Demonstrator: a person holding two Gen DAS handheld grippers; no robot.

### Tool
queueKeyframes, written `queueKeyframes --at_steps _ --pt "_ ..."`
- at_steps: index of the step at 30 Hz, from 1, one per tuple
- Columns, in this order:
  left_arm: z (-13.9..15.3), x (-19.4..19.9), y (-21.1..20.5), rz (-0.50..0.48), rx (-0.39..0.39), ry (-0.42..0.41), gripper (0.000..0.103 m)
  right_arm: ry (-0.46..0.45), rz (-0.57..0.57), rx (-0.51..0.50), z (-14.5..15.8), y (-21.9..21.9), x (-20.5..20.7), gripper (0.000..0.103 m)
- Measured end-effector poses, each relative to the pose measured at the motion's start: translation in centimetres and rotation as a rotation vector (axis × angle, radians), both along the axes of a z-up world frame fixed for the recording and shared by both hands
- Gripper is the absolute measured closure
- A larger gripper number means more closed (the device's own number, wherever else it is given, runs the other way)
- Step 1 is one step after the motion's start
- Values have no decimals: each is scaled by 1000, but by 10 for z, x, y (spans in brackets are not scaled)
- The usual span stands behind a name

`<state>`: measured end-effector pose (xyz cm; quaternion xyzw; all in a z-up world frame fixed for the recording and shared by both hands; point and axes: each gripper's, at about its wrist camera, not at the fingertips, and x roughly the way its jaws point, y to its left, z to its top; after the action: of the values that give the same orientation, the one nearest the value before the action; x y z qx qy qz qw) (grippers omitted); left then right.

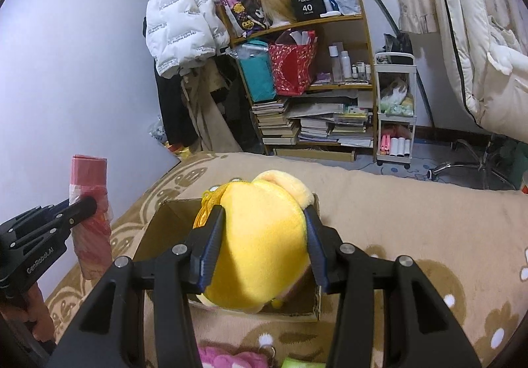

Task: Organize soft objects
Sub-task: 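Lower the yellow plush and pink bag into the box and open both tools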

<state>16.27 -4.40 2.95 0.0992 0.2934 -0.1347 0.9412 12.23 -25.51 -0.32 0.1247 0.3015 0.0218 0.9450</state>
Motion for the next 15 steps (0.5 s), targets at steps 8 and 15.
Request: queueKeyframes --at_steps 8,15 --pt "-21 9 -5 -13 -39 24 88 33 19 -42 -15 11 15 52" --pt "-41 14 -13 -24 -6 73 88 62 44 -82 -28 20 17 51"
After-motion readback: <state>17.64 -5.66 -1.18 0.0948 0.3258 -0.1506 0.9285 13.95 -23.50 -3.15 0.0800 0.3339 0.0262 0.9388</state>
